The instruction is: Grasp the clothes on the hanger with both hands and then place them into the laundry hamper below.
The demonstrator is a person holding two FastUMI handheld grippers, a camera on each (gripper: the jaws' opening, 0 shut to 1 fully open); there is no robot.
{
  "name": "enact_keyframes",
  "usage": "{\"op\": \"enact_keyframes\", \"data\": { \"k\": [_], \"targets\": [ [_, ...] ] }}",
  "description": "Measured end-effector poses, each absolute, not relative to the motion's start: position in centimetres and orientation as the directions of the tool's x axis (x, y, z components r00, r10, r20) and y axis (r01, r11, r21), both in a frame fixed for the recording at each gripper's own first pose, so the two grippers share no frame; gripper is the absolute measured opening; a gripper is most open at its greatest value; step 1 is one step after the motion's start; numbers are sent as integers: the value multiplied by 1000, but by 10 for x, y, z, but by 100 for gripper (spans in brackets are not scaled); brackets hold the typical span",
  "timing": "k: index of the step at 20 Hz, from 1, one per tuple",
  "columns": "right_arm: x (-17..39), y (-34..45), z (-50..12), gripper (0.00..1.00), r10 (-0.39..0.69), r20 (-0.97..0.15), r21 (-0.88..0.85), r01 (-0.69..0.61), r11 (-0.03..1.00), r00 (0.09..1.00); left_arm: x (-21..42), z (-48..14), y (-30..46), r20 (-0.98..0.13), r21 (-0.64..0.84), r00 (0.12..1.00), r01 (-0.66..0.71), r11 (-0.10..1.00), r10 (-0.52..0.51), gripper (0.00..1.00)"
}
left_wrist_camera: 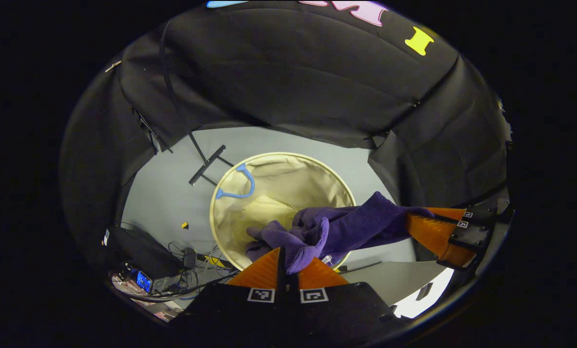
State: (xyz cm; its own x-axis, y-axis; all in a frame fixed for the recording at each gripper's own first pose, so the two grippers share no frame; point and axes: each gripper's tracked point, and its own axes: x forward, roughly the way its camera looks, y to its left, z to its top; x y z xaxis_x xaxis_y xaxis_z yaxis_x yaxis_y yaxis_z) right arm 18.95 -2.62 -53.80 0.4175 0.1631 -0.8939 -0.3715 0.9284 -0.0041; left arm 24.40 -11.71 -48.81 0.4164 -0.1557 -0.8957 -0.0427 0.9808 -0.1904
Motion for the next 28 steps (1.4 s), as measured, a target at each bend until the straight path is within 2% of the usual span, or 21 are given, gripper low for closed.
{"op": "enact_keyframes", "data": {
  "k": [1, 3, 6, 7, 8, 10, 11, 14, 17, 23, 28],
  "targets": [
    [191, -29, -540, 5, 157, -896, -8, -369, 929, 415, 244, -492, -110, -902, -169, 411, -61, 984, -130, 5],
    [196, -35, -547, 16, 130, -899, -27, -350, 936, 418, 244, -497, -104, -904, -167, 413, -106, 980, -109, 7],
    [204, -42, -547, 100, 97, -899, -55, -331, 942, 426, 251, -491, -98, -899, -176, 428, -154, 972, -95, 75],
    [203, -42, -544, 99, 93, -899, -55, -323, 945, 428, 250, -490, -95, -901, -170, 424, -154, 973, -90, 98],
    [204, -43, -543, 96, 87, -898, -60, -317, 947, 430, 249, -492, -95, -904, -163, 419, -152, 975, -86, 97],
    [202, -45, -542, 97, 84, -897, -62, -312, 948, 434, 244, -492, -96, -904, -165, 418, -153, 974, -88, 89],
    [199, -47, -540, 97, 81, -896, -67, -313, 947, 436, 242, -491, -97, -903, -169, 419, -155, 973, -90, 93],
    [195, -45, -527, 97, 92, -887, -62, -314, 947, 453, 240, -481, -101, -893, -181, 439, -141, 973, -103, 93],
    [203, -42, -497, 97, 110, -852, -54, -296, 954, 512, 246, -459, -102, -867, -186, 489, -127, 974, -101, 94],
    [232, -38, -388, 97, 116, -694, -63, -221, 973, 711, 266, -364, -106, -737, -209, 668, -71, 975, -109, 93],
    [236, -40, -283, 96, 92, -513, -92, -161, 983, 853, 265, -259, -101, -574, -229, 810, -14, 973, -123, 94]
  ]
}}
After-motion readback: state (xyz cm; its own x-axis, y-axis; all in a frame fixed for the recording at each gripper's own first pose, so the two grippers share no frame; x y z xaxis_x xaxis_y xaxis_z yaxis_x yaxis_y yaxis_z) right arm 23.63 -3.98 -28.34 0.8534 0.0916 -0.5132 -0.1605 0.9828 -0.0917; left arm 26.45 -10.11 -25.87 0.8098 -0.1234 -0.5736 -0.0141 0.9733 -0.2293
